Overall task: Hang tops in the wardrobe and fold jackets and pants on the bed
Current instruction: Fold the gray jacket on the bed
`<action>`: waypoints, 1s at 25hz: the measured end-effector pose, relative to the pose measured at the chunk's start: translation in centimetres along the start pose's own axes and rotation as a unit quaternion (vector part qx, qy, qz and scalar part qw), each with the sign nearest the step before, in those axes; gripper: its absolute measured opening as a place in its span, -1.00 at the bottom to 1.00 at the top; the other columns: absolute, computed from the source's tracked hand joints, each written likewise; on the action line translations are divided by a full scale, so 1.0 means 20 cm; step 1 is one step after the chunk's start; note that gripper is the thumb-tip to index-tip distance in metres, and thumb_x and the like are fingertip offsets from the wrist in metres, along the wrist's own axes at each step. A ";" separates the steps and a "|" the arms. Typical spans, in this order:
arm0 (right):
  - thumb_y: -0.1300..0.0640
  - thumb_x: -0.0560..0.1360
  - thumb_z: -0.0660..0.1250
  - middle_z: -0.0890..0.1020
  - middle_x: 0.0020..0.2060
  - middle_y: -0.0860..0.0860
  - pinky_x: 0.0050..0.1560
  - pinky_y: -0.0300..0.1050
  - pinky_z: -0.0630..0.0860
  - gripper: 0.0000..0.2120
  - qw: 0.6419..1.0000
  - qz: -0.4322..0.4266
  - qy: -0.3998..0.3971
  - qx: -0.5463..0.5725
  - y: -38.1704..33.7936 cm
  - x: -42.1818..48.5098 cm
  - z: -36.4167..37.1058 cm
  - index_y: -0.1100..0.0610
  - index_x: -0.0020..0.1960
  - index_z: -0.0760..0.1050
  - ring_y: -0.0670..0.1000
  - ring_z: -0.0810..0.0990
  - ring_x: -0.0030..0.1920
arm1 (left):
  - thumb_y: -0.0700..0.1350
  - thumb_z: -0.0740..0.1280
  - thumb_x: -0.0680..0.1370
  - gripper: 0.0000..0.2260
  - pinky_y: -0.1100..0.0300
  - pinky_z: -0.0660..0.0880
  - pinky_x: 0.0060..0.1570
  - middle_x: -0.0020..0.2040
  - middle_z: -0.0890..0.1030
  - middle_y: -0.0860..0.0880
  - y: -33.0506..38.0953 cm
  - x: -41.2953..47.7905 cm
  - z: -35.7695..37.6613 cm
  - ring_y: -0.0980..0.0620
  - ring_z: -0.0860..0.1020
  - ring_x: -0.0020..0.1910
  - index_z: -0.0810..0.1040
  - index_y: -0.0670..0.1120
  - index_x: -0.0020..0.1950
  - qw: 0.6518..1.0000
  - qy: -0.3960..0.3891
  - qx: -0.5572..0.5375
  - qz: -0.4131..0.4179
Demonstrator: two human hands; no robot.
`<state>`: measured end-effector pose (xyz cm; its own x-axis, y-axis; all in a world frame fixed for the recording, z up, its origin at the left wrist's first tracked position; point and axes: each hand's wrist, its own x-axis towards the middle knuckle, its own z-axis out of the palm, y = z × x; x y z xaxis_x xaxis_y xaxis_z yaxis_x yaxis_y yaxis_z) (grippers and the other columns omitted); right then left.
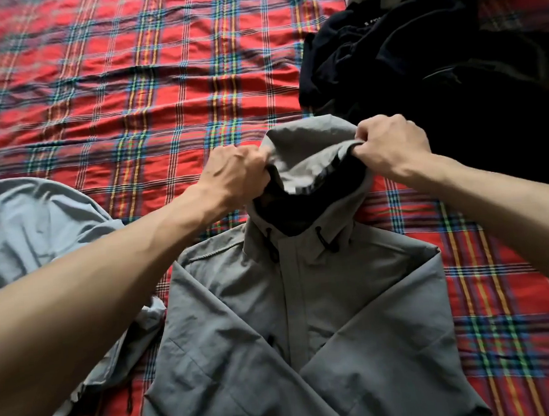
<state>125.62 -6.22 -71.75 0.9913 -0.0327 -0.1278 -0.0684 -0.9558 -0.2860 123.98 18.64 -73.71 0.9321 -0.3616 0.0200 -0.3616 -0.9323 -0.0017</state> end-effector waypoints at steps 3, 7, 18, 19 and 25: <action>0.05 0.51 0.25 0.54 -0.05 0.15 -0.13 0.00 0.36 -0.85 0.968 -0.068 0.211 0.121 0.07 -0.08 0.06 0.13 -0.05 0.46 0.19 0.51 -0.07 | -0.22 0.24 0.50 -0.87 0.07 0.26 -0.29 -0.16 0.49 -0.10 -0.07 -0.13 0.03 -0.09 0.41 -0.27 0.38 -0.13 0.03 0.949 0.251 -0.144 -0.122; 0.10 0.40 0.33 0.48 0.13 0.17 0.06 0.13 0.45 -0.72 0.980 -0.181 0.039 -0.072 0.21 -0.22 0.32 0.17 0.09 0.49 0.25 0.46 0.10 | -0.20 0.32 0.42 -0.82 -0.05 0.37 -0.12 -0.03 0.53 -0.13 -0.15 -0.36 0.30 -0.19 0.49 -0.08 0.43 -0.07 -0.01 0.995 0.075 0.044 0.045; -0.05 0.50 0.33 0.56 -0.05 0.03 -0.30 0.03 0.52 -0.72 0.934 -0.351 -0.065 -0.020 0.01 -0.46 0.62 0.06 0.14 0.49 0.13 0.63 -0.12 | 0.01 0.45 0.41 -0.64 0.01 0.41 0.05 0.13 0.51 -0.10 -0.02 -0.32 0.43 -0.11 0.49 0.05 0.52 -0.06 0.14 0.975 -0.005 0.025 0.220; -0.10 0.51 0.32 0.59 -0.01 0.02 -0.27 0.02 0.50 -0.65 0.947 -0.308 -0.088 -0.022 -0.02 -0.45 0.65 0.05 0.22 0.46 0.14 0.64 -0.07 | -0.01 0.45 0.41 -0.69 0.03 0.44 -0.05 0.07 0.52 -0.09 -0.01 -0.33 0.46 -0.09 0.50 -0.02 0.54 -0.06 0.11 0.974 -0.004 0.022 0.226; -0.10 0.52 0.29 0.66 -0.21 0.04 -0.30 -0.01 0.40 -0.81 0.965 -0.257 -0.051 0.013 -0.03 -0.42 0.70 0.01 -0.02 0.44 0.20 0.64 -0.17 | -0.02 0.30 0.42 -0.88 0.10 0.38 -0.22 -0.27 0.62 0.02 0.05 -0.29 0.51 -0.09 0.55 -0.22 0.61 0.01 -0.17 0.989 -0.055 -0.085 0.108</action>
<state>115.83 -1.27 -83.90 0.8788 0.4740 -0.0560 0.4249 -0.8304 -0.3605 118.39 19.86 -84.09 0.8264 -0.5586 -0.0709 -0.5412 -0.8227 0.1738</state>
